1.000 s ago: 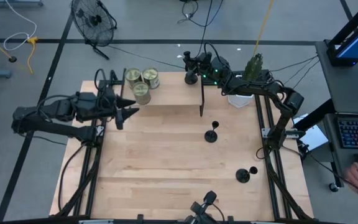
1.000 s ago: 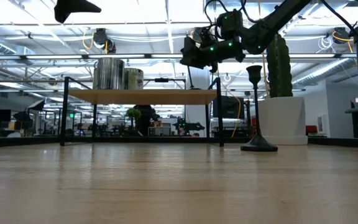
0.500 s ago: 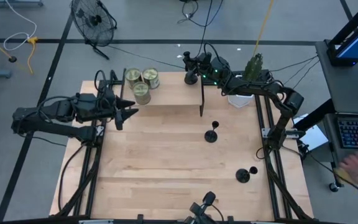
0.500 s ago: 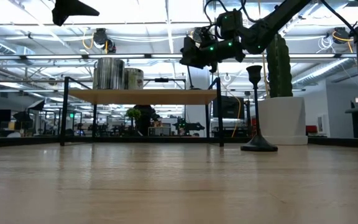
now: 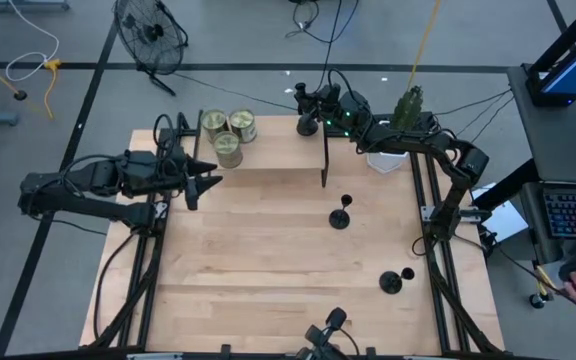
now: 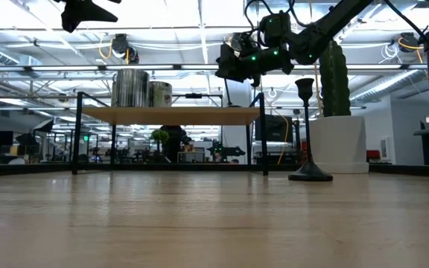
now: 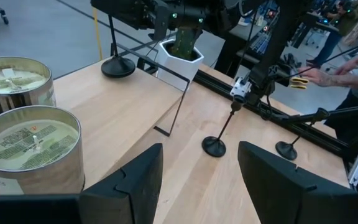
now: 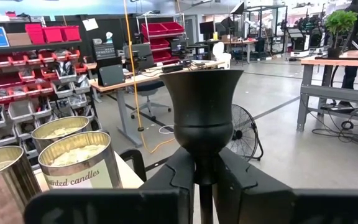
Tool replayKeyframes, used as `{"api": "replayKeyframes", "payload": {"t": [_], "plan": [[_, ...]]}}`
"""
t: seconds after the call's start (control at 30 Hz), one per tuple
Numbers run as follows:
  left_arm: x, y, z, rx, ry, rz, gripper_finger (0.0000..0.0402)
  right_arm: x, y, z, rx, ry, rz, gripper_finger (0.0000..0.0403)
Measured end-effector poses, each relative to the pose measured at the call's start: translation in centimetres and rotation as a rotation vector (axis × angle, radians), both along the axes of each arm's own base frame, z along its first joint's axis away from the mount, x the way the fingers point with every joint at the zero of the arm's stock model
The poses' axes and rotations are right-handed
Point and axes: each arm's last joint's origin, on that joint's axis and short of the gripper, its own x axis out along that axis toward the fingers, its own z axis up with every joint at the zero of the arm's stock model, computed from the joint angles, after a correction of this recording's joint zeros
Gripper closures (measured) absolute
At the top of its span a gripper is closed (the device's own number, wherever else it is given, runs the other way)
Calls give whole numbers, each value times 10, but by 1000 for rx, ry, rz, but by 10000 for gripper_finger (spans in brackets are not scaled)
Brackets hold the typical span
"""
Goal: Pick & Place candle stick holders
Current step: Put the bottom left black candle holder on the shelf
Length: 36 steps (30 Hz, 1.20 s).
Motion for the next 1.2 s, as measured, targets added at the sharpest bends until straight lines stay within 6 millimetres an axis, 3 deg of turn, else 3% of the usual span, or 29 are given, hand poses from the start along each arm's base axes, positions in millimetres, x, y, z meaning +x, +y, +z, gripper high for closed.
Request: {"api": "replayKeyframes", "payload": {"t": [1.07,1.2], "plan": [[0,0,0,35,13,-11,185,3,4,-3,1,38,-34,379],[0,0,0,39,15,-12,185,3,4,-4,6,45,-33,363]]}}
